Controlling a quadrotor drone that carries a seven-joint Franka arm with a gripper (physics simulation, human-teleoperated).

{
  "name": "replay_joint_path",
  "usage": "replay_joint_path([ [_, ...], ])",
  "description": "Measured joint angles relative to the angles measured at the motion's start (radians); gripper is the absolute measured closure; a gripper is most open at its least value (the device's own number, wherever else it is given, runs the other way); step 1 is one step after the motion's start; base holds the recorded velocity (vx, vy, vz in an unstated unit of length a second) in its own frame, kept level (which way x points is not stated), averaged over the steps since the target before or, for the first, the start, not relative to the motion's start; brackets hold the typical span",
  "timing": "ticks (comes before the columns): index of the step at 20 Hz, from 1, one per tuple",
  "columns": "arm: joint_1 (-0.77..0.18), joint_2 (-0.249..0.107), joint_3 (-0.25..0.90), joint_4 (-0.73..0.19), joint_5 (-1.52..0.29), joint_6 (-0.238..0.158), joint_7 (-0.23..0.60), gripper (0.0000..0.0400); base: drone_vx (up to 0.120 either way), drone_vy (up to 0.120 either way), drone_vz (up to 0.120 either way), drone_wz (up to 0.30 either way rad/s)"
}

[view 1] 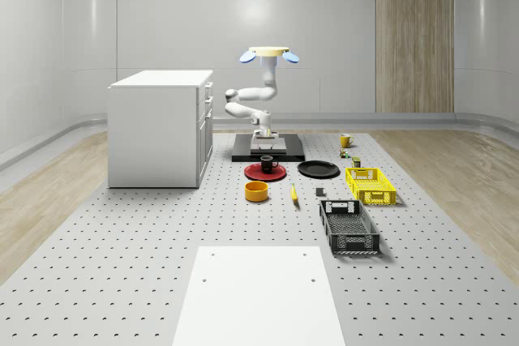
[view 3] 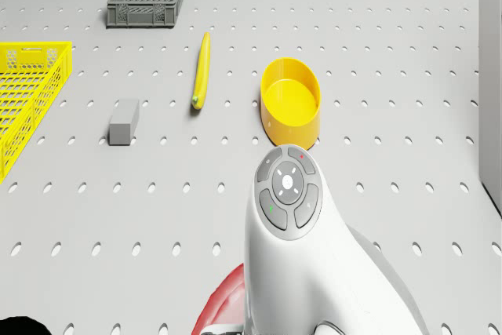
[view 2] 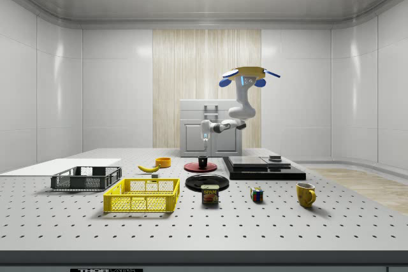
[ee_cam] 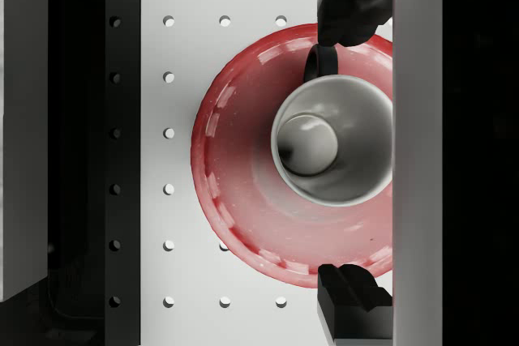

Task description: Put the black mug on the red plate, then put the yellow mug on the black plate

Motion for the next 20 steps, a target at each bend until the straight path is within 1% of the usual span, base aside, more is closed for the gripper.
replay_joint_path([
  [20, -0.003, -0.009, 0.008, -0.003, 0.011, 0.004, 0.003, 0.0, -0.12, 0.12, 0.0, 0.0],
])
